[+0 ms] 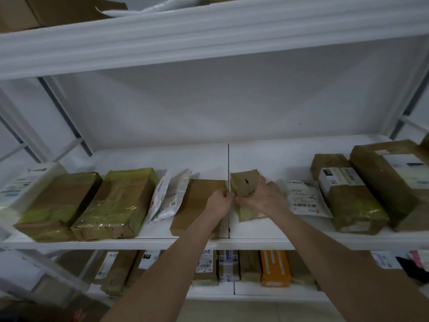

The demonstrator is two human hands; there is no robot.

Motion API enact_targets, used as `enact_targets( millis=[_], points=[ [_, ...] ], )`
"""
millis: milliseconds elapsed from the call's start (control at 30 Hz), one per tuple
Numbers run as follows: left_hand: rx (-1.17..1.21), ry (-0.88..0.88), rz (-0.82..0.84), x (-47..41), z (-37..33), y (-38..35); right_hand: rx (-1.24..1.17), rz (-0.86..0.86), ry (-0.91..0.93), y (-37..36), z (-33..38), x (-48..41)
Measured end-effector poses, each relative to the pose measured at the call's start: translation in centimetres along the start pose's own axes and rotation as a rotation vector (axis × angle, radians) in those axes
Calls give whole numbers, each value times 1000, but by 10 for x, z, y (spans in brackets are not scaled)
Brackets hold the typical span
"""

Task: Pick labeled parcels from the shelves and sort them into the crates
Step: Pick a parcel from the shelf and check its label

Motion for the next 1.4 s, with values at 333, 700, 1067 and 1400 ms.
enact_targets(
  millis=[333,700,1067,1400],
  points=[
    [387,27,58,7,0,-4,-877,24,-19,17,-36,23],
    [716,54,32,28,-22,2,-1298,260,-97,26,-43,52],
    [512,-102,41,43,-39,0,-1332,237,-205,38,-67,56],
    [604,-27,10,44,-25,-11,-1402,262,-212,29,-70,67]
  ],
)
Point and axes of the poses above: each hand's wrist, its own x-axis away from the middle knuckle, its own y-axis out of the back of the hand, z = x × y, the point moved 9 cm from there along -x, towards the middle knuckle, and after that the axes turned 6 degrees about -x, right-handed, at the moved point
